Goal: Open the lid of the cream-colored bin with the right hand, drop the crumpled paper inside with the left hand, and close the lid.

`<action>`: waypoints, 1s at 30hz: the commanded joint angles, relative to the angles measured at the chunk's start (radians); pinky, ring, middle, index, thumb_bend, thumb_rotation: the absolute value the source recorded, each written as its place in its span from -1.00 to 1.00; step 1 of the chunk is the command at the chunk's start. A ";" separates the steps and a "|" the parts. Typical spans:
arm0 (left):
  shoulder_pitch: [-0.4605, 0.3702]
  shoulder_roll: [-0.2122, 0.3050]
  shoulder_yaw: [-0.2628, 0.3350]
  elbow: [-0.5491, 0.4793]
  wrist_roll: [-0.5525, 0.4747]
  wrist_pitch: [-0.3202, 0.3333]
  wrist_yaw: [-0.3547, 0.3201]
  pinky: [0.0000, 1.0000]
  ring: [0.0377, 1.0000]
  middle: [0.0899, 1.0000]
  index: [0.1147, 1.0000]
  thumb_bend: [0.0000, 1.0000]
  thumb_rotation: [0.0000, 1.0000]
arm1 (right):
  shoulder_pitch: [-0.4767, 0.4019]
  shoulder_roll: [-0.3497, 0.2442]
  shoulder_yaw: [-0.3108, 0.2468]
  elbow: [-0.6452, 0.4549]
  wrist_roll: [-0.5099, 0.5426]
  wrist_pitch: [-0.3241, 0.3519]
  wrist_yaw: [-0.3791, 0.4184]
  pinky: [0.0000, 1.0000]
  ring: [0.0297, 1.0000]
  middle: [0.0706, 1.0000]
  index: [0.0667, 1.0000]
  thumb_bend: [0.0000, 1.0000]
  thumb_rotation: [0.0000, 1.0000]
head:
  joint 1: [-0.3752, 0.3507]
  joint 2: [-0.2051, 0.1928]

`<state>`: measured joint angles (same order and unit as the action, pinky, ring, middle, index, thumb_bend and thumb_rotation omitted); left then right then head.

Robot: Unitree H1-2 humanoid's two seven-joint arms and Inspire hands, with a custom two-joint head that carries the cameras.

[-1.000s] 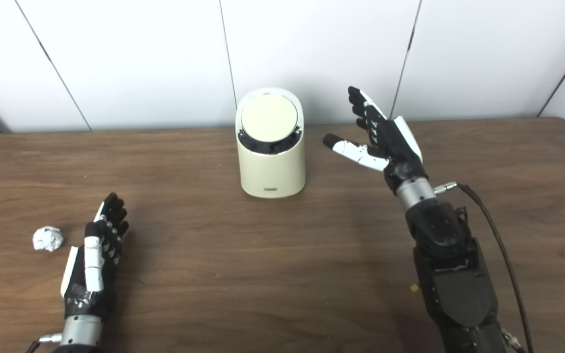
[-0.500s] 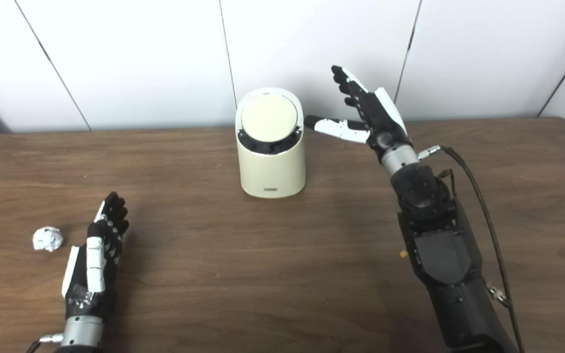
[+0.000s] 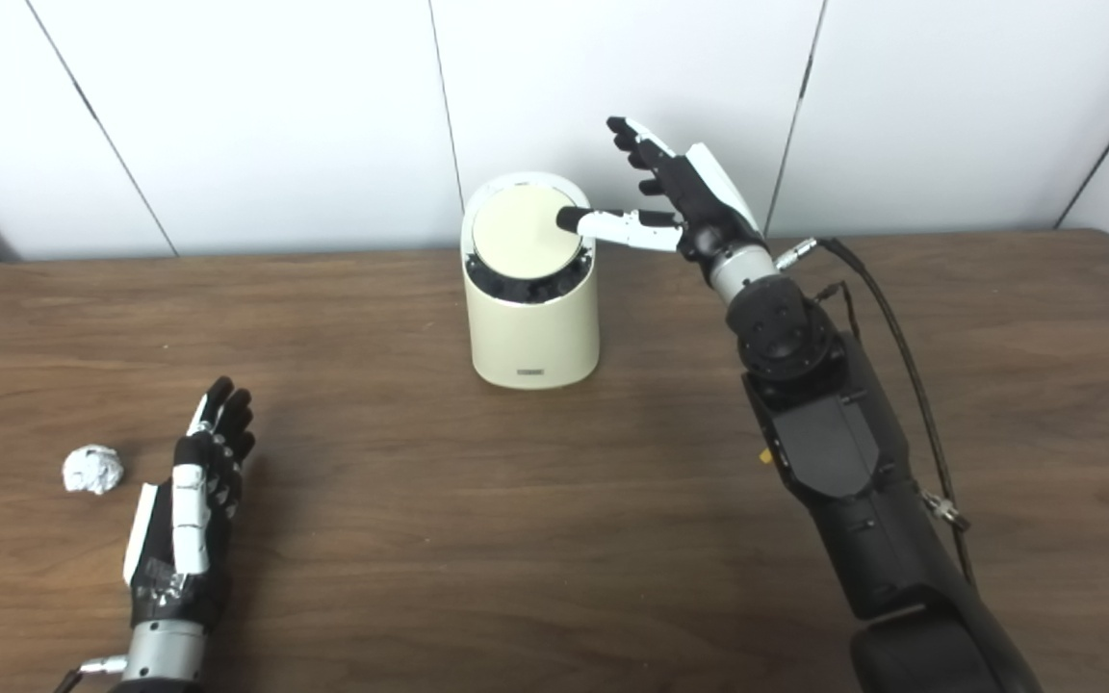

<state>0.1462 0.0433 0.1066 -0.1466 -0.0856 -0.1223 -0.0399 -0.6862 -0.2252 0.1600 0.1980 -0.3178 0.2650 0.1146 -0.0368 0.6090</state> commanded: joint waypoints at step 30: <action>0.030 -0.045 -0.021 0.014 -0.005 0.023 0.007 1.00 0.95 0.93 0.97 0.21 1.00 | -0.106 -0.038 0.124 0.012 -0.255 -0.124 -0.020 0.71 0.83 0.85 0.86 0.64 -0.22 | -0.004 0.003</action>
<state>0.1538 0.0231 0.1034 -0.1599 -0.0831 -0.0928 -0.0380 -0.7411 -0.2502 0.2890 0.2466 -0.5581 0.1721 0.1160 -0.0399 0.6105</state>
